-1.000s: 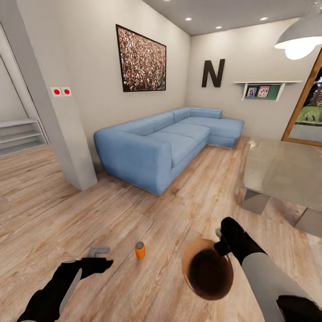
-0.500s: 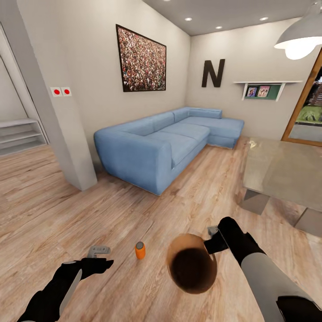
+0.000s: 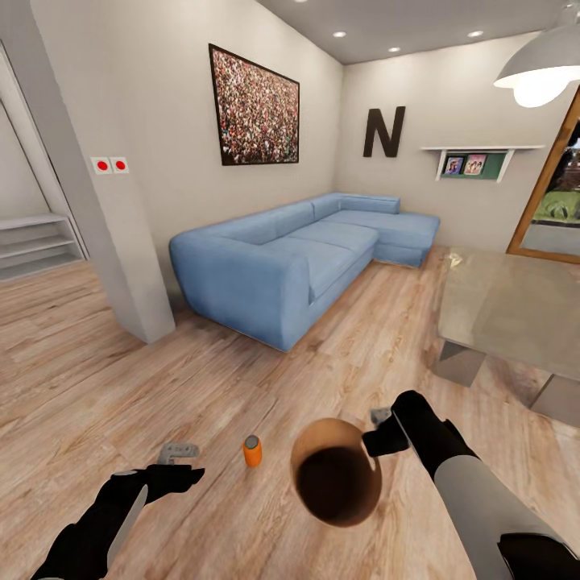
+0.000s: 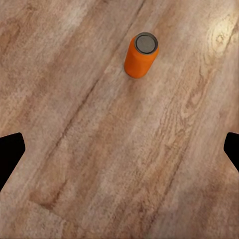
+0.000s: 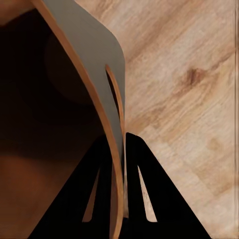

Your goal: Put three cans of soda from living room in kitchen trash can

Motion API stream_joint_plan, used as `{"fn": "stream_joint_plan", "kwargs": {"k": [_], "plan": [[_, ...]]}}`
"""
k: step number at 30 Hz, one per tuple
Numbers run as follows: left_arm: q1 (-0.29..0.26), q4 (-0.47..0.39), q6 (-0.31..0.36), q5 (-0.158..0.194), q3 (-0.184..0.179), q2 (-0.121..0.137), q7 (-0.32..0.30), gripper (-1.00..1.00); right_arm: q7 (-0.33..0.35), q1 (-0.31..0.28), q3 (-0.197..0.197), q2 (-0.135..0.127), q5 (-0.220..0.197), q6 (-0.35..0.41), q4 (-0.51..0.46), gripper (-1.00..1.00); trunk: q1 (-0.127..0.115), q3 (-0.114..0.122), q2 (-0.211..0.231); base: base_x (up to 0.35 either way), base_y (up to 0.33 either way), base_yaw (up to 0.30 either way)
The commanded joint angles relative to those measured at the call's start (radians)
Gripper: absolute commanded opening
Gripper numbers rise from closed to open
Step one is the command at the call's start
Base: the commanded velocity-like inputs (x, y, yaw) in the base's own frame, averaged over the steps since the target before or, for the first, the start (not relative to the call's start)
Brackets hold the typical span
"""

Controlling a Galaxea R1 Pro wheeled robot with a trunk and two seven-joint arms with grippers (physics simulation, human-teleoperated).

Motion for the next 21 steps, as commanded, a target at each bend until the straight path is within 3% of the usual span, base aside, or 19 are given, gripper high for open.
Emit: {"fn": "stream_joint_plan", "kwargs": {"k": [1,15,21], "plan": [[0.000,0.000,0.000,0.000,0.000,0.000,0.000,1.00,0.005,-0.001,-0.001,0.000,-0.006,0.002,0.000,-1.00,0.000,0.000,0.000,0.000,0.000,0.000],[0.000,-0.002,-0.001,0.001,0.000,0.000,0.000,1.00,0.005,-0.001,-0.003,0.001,-0.005,0.002,0.000,-1.00,0.000,0.000,0.000,0.000,0.000,-0.001],[0.000,0.001,-0.001,-0.001,0.002,0.000,0.000,1.00,0.004,-0.001,-0.011,0.003,-0.005,0.010,-0.002,-1.00,0.000,0.002,0.000,0.000,0.000,-0.129]]}}
